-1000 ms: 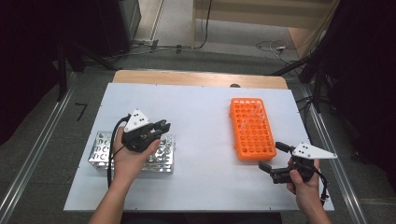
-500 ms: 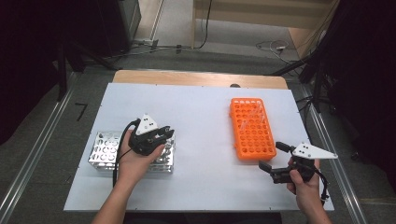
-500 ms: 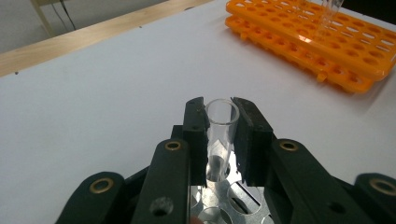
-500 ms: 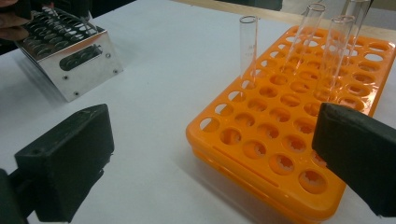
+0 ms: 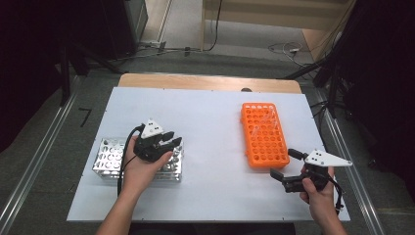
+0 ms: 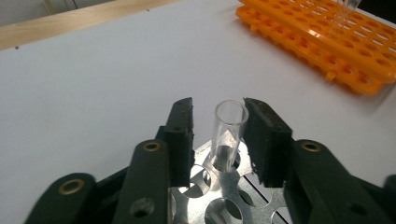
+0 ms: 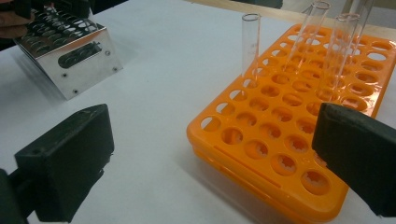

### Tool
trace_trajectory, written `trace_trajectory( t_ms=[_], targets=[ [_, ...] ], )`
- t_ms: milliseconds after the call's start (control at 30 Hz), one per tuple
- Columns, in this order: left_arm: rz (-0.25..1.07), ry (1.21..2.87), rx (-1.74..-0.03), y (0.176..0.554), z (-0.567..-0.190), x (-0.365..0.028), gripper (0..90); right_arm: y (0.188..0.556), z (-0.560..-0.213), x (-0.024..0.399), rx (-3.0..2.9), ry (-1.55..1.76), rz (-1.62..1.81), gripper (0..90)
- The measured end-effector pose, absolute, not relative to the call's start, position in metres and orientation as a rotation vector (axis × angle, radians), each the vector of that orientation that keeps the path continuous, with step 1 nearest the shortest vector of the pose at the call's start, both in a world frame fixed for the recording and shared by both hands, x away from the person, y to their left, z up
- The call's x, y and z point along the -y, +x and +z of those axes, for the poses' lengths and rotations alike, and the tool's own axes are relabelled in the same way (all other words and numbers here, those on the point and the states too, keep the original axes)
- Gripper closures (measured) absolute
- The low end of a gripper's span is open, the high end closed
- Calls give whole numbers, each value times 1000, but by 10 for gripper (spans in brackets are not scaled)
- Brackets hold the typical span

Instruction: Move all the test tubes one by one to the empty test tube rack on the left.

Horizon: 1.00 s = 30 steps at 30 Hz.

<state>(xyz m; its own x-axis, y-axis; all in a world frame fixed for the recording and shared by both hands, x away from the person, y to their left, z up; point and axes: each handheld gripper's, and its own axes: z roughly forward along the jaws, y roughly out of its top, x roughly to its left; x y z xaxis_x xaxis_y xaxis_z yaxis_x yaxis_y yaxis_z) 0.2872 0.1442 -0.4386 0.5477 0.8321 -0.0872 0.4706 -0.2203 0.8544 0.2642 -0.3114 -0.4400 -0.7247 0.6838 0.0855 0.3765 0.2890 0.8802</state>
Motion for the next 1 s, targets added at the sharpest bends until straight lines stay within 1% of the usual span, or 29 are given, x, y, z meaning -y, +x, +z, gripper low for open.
trace_trajectory(
  t_ms=[100,200,467,533,667,733,800,1000],
  targets=[
    [499,1831,-1052,283,-436,-147,476,265,-440,311,-2258,964,1412,0],
    [489,1790,-1046,278,-434,-150,386,265,-439,311,-2255,969,1412,0],
    [415,1700,-1045,259,-435,-161,235,270,-433,307,-2250,967,1427,0],
    [404,1692,-1037,254,-436,-163,170,274,-431,306,-2254,978,1439,0],
    [376,1681,-1004,247,-436,-163,74,283,-430,301,-2271,998,1441,0],
    [366,1705,-975,243,-435,-161,7,288,-429,298,-2272,1014,1442,17],
    [370,1710,-952,240,-434,-159,0,293,-429,295,-2278,1025,1436,25],
    [359,1695,-953,238,-433,-157,0,313,-431,285,-2296,1060,1465,46]
  ],
)
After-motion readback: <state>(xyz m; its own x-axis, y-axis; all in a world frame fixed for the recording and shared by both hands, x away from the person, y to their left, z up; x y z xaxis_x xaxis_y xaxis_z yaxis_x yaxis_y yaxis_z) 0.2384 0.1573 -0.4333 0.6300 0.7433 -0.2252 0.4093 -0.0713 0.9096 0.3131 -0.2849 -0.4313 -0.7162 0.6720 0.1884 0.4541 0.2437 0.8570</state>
